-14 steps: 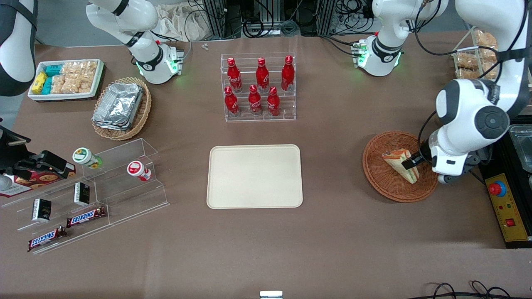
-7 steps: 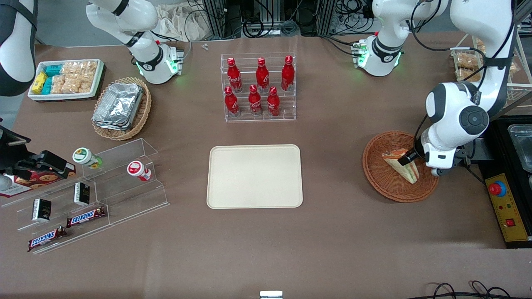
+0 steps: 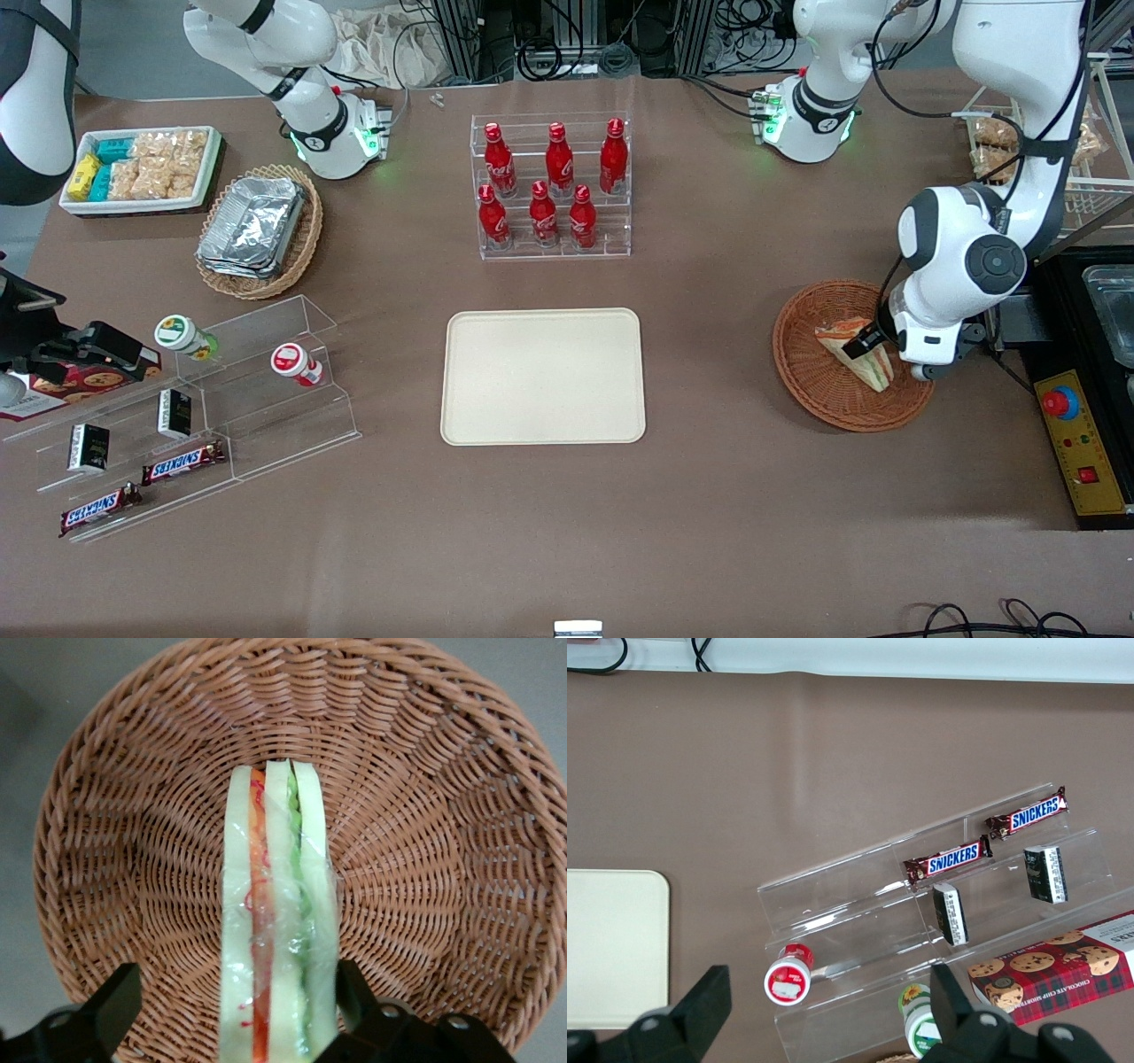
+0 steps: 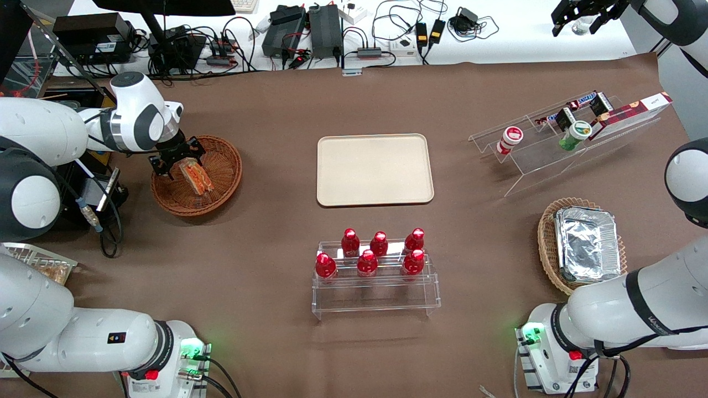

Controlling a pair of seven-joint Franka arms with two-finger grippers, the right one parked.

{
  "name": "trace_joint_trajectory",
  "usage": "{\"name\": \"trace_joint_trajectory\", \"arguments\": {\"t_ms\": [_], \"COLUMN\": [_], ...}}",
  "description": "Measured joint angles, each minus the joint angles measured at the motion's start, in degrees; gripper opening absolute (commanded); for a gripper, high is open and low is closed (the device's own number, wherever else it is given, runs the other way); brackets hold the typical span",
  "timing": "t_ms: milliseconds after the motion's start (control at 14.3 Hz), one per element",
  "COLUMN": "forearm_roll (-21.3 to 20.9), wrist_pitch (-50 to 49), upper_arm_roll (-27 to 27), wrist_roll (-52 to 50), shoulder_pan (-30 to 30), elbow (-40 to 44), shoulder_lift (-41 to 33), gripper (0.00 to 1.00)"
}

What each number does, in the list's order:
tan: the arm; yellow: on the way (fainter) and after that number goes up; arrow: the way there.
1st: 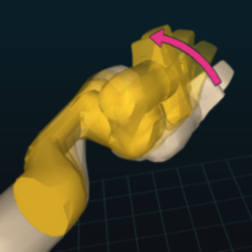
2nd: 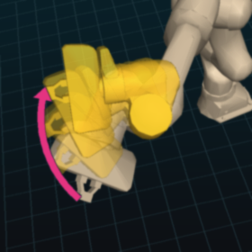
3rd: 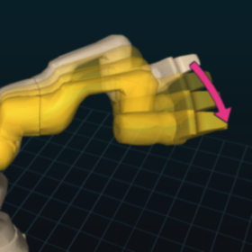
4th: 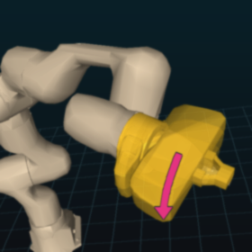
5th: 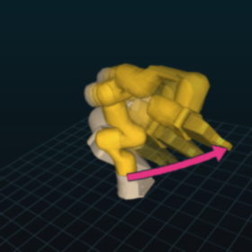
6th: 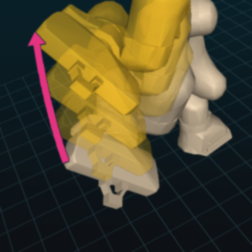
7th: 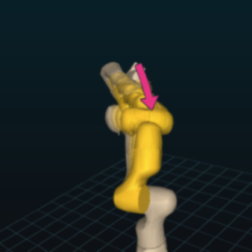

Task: Place sandwich from basket to tray
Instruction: 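Lower the left gripper and close it on the sandwich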

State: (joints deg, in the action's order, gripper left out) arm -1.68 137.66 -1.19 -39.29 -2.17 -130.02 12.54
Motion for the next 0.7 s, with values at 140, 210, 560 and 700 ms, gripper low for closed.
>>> {"name": "trace_joint_trajectory", "arguments": {"t_ms": [140,210,560,700], "forearm_roll": [0.0,0.0,-0.02,-0.1], "wrist_pitch": [0.39,0.55,0.65,-3.29], "upper_arm_roll": [0.03,0.08,0.78,0.84], "wrist_roll": [-0.35,-1.17,-5.16,-5.16], "shoulder_pan": [0.0,-0.01,-0.21,-0.21], "elbow": [0.0,0.03,1.65,4.09], "shoulder_lift": [0.44,0.44,0.06,-0.91], "gripper": [0.1,0.0,0.0,0.0]}}
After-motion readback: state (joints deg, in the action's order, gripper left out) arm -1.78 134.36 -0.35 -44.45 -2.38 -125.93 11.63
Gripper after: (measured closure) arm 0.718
